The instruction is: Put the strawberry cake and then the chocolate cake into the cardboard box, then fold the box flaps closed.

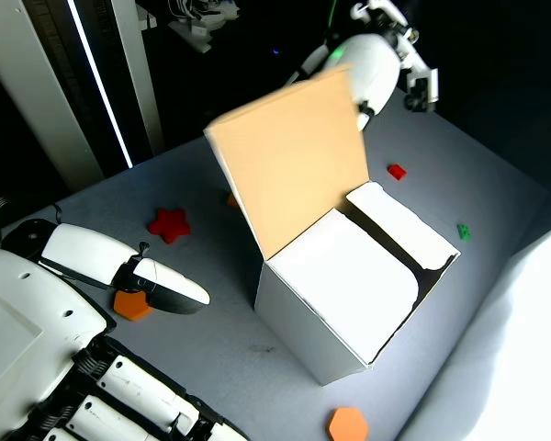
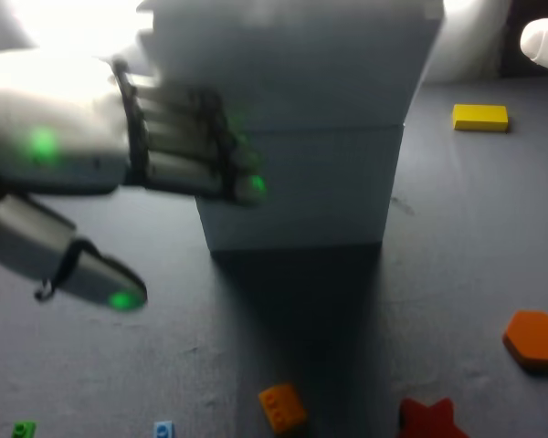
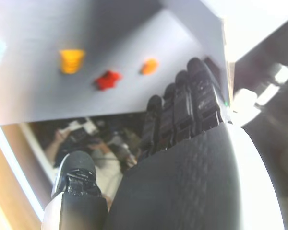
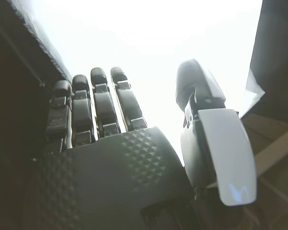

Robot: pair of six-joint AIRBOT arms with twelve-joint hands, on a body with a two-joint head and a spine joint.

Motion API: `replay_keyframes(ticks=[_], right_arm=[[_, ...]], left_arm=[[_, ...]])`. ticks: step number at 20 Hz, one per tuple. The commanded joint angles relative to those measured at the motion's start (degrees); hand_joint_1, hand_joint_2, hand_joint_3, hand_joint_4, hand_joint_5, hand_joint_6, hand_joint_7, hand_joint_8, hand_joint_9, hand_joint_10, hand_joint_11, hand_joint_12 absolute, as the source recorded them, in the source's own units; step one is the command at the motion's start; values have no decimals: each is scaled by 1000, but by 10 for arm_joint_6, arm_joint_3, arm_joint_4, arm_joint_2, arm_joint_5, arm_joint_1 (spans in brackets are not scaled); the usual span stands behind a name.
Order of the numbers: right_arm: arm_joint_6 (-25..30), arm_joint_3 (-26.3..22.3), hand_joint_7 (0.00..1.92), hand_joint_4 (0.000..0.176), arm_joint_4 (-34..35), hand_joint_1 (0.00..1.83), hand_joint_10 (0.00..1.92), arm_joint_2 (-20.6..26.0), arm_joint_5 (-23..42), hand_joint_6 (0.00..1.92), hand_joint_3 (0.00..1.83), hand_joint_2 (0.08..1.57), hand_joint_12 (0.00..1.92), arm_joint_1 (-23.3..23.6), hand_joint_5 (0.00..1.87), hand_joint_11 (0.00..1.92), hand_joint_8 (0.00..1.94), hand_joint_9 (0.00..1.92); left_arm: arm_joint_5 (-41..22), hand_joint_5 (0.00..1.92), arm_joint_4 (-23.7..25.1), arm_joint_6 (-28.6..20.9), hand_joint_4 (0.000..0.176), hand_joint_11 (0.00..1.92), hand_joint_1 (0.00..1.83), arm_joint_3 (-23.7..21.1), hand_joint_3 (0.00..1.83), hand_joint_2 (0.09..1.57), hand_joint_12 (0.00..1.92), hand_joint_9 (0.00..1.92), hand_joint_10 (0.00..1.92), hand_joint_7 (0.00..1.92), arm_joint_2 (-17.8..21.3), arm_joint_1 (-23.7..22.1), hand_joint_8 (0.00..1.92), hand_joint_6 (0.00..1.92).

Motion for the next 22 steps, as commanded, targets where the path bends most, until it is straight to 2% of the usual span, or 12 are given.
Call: replay_keyframes(ticks=[1, 3, 6, 10, 13, 16, 19, 20, 22], right_arm=[[5, 2, 89, 0, -18, 0, 1, 8, 61, 1, 0, 1333, 0, 8, 79, 0, 0, 40], [5, 2, 82, 0, -18, 0, 4, 8, 60, 2, 0, 1323, 0, 8, 79, 0, 6, 43], [5, 2, 120, 0, -19, 0, 14, 8, 60, 6, 0, 1330, 10, 9, 90, 20, 19, 67], [5, 2, 134, 0, -23, 0, 13, 8, 55, 7, 0, 1314, 17, 8, 95, 2, 14, 71], [5, 2, 88, 0, -30, 0, 5, 6, 54, 2, 4, 1336, 1, 6, 68, 1, 3, 56], [5, 2, 142, 0, -32, 0, 16, 6, 54, 9, 0, 1328, 7, 5, 84, 16, 22, 84], [5, 2, 99, 0, -34, 0, 3, 6, 54, 1, 0, 1329, 12, 3, 66, 16, 2, 57], [5, 2, 118, 0, -34, 0, 9, 6, 54, 7, 0, 1329, 19, 3, 78, 27, 10, 70], [5, 2, 92, 0, -35, 0, 1, 6, 54, 3, 0, 1303, 9, 3, 69, 1, 0, 54]], left_arm=[[-4, 53, -33, -4, 40, 0, 0, 8, 0, 1160, 394, 85, 0, 57, -3, -16, 1, 2], [-9, 57, -25, -7, 37, 0, 0, 42, 1, 1163, 333, 72, 1, 75, -26, -41, 4, 2], [-13, 55, -19, -7, 36, 0, 0, 99, 0, 1154, 351, 83, 2, 81, -69, -59, 2, 1], [-15, 62, -12, -7, 31, 0, 0, 195, 2, 1162, 433, 105, 4, 80, -146, -60, 1, 4], [-16, 59, -10, -7, 25, 0, 0, 258, 3, 1169, 368, 83, 1, 82, -196, -46, 0, 0], [-16, 68, -6, -7, 27, 0, 0, 272, 0, 1163, 345, 81, 0, 81, -210, -30, 2, 4], [-16, 59, -3, -7, 30, 0, 0, 264, 2, 1169, 314, 57, 0, 74, -209, -6, 3, 1], [-16, 70, -3, -7, 28, 0, 0, 260, 7, 1186, 340, 64, 3, 70, -206, -2, 2, 4], [-16, 73, -3, -7, 34, 0, 0, 257, 0, 1166, 462, 79, 5, 76, -202, -2, 2, 2]])
